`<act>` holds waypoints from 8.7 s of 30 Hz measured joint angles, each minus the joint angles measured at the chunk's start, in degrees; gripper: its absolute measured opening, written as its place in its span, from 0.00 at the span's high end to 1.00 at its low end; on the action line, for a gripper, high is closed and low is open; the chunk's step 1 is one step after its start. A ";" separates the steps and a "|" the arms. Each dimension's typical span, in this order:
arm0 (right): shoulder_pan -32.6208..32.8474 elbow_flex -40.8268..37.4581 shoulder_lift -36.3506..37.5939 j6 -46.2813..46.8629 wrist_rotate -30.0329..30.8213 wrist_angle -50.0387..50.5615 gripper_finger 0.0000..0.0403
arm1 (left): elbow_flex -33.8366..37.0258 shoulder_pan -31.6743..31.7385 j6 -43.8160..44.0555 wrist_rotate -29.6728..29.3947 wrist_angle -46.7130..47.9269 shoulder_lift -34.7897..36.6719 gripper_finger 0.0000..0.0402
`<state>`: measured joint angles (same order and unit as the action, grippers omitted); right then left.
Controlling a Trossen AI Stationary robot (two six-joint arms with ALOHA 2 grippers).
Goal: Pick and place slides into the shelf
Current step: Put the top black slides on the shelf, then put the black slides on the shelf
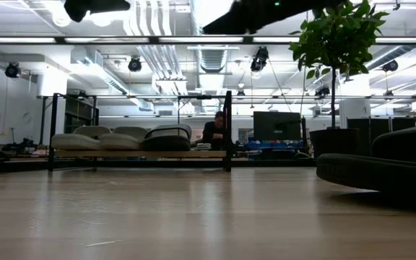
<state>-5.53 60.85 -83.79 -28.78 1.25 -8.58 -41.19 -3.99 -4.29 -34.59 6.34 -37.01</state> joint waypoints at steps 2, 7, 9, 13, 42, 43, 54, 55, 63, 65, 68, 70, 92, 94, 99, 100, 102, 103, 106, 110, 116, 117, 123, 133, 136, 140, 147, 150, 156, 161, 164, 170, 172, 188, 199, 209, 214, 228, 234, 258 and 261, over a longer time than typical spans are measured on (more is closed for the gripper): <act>0.52 3.44 -3.42 -1.50 2.19 3.63 0.70 | 1.21 0.00 1.34 -0.02 0.19 1.47 0.94; 0.93 14.29 -13.29 -2.84 9.81 16.88 0.55 | 4.53 0.00 4.03 0.00 -0.14 4.77 0.94; 0.88 18.58 -16.99 0.54 12.22 21.27 0.51 | 5.68 0.00 5.10 0.00 0.30 5.95 0.94; 1.26 24.44 -22.45 -0.43 14.64 25.14 0.49 | 7.40 0.00 5.48 0.02 -0.05 7.59 0.94; 0.31 29.87 -37.56 -16.65 26.95 13.50 0.63 | 15.12 -0.04 5.46 1.72 -1.64 21.96 0.94; 0.20 29.88 -37.77 -16.67 26.89 13.43 0.63 | 15.45 -0.04 5.46 1.94 -1.66 22.23 0.94; -0.48 29.78 -40.24 -18.80 27.27 12.18 0.65 | 16.48 -0.02 5.08 2.49 -2.91 23.99 0.94; -0.67 29.78 -40.24 -18.45 27.32 11.67 0.65 | 16.49 -0.02 5.07 2.51 -2.88 24.04 0.94; -3.13 29.78 -40.23 -17.76 26.84 10.42 0.68 | 16.59 -0.02 5.06 2.77 -2.87 24.03 0.94; -3.25 29.78 -40.24 -18.17 26.84 10.47 0.68 | 16.59 -0.02 5.05 2.79 -2.89 24.03 0.94; -3.25 29.78 -40.22 -19.51 26.84 10.59 0.68 | 16.72 -0.02 4.97 2.82 -2.86 24.10 0.94; -3.25 29.78 -40.22 -20.22 26.85 11.41 0.68 | 16.75 -0.02 4.95 2.82 -2.91 24.06 0.94; -3.76 28.20 -40.11 -21.00 29.39 12.29 0.69 | 16.88 0.00 4.91 2.90 -2.90 24.10 0.94; -3.91 28.18 -40.11 -20.98 30.22 12.19 0.69 | 16.88 0.00 4.91 2.91 -2.87 24.04 0.94; -4.29 28.10 -40.11 -20.76 30.36 10.96 0.74 | 16.90 0.00 4.92 2.89 -2.87 24.03 0.94; -4.30 28.06 -40.11 -20.75 30.36 10.68 0.75 | 16.90 0.00 4.91 2.91 -2.87 24.03 0.94; -4.28 28.05 -40.11 -20.69 30.36 10.23 0.78 | 16.92 0.00 4.94 2.90 -2.89 24.06 0.94; -4.27 28.05 -40.11 -20.50 30.36 10.05 0.80 | 16.93 0.00 4.94 2.90 -2.88 24.06 0.94; -4.27 28.05 -40.11 -19.77 30.39 9.94 0.88 | 16.95 0.00 4.94 2.89 -2.89 24.03 0.94; -4.25 27.94 -40.11 -18.58 29.72 9.81 0.96 | 16.96 0.00 4.92 2.89 -2.88 24.08 0.94; -4.25 27.94 -40.11 -16.63 26.98 7.71 0.97 | 17.03 0.00 4.91 2.89 -2.87 24.11 0.94; -4.25 27.94 -40.11 -16.65 26.72 7.04 0.97 | 17.05 0.00 4.91 2.89 -2.89 24.12 0.94; -4.34 27.94 -40.11 -15.73 21.55 4.50 0.97 | 17.08 0.00 4.91 2.89 -2.87 24.06 0.94; -4.27 28.65 -40.11 -9.09 20.68 3.75 0.97 | 17.12 0.00 4.91 2.87 -2.89 24.06 0.94; -4.25 29.54 -40.11 -6.45 21.03 3.96 0.97 | 17.12 0.00 4.91 2.87 -2.91 24.06 0.94; -4.26 30.11 -40.11 -3.21 21.05 3.73 0.97 | 17.12 0.00 4.88 2.87 -2.91 24.03 0.94; -4.25 30.11 -40.11 2.85 20.81 5.42 0.97 | 17.16 0.00 3.90 2.84 -2.92 24.03 0.94; -4.25 30.00 -40.11 6.32 19.66 5.79 0.97 | 17.16 0.00 3.88 2.85 -2.92 24.03 0.94; -4.25 29.97 -40.11 7.92 18.82 6.10 0.97 | 17.18 0.00 3.86 2.85 -3.06 24.03 0.94; -4.24 29.37 -40.11 7.82 18.90 7.68 0.97 | 17.18 0.00 3.86 2.85 -3.13 24.03 0.94; -4.23 28.90 -40.11 8.54 19.15 7.75 0.97 | 17.18 0.00 3.85 2.84 -3.13 24.03 0.94; -4.23 28.27 -40.11 9.68 19.13 5.82 0.97 | 17.18 0.00 3.84 2.84 -3.13 24.03 0.94; -4.23 28.27 -40.11 9.74 19.13 4.84 0.97 | 17.18 -0.02 3.84 2.85 -3.11 24.03 0.94; -4.05 30.65 -44.82 9.09 19.84 3.12 0.97 | 17.23 -0.02 3.82 2.85 -3.11 24.03 0.94; -4.04 30.52 -44.04 8.17 22.17 3.76 0.97 | 17.27 0.00 3.41 2.85 -3.11 24.01 0.94; -3.11 30.46 -44.04 7.17 23.12 3.49 0.95 | 17.27 -0.02 3.43 2.87 -3.09 24.01 0.94; -2.85 30.43 -44.04 7.12 23.89 3.71 0.84 | 17.29 -0.01 3.43 2.87 -3.09 24.01 0.94; -1.79 30.30 -42.27 7.78 24.33 4.45 0.52 | 17.33 -0.02 3.43 2.87 -3.07 24.01 0.94; -1.14 30.32 -39.88 7.82 24.35 4.57 0.51 | 17.40 0.00 3.43 2.87 -3.07 24.01 0.94; 4.38 23.19 -9.87 30.39 22.24 39.93 0.66 | 17.84 0.00 1.81 2.87 -3.36 23.86 0.94; 6.40 18.91 -4.08 32.28 22.31 39.56 0.68 | 17.86 -0.02 1.83 2.87 -3.37 23.88 0.94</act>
<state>0.87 79.76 -87.87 3.50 23.57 30.99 -23.33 -4.01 -2.46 -31.73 2.96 -13.13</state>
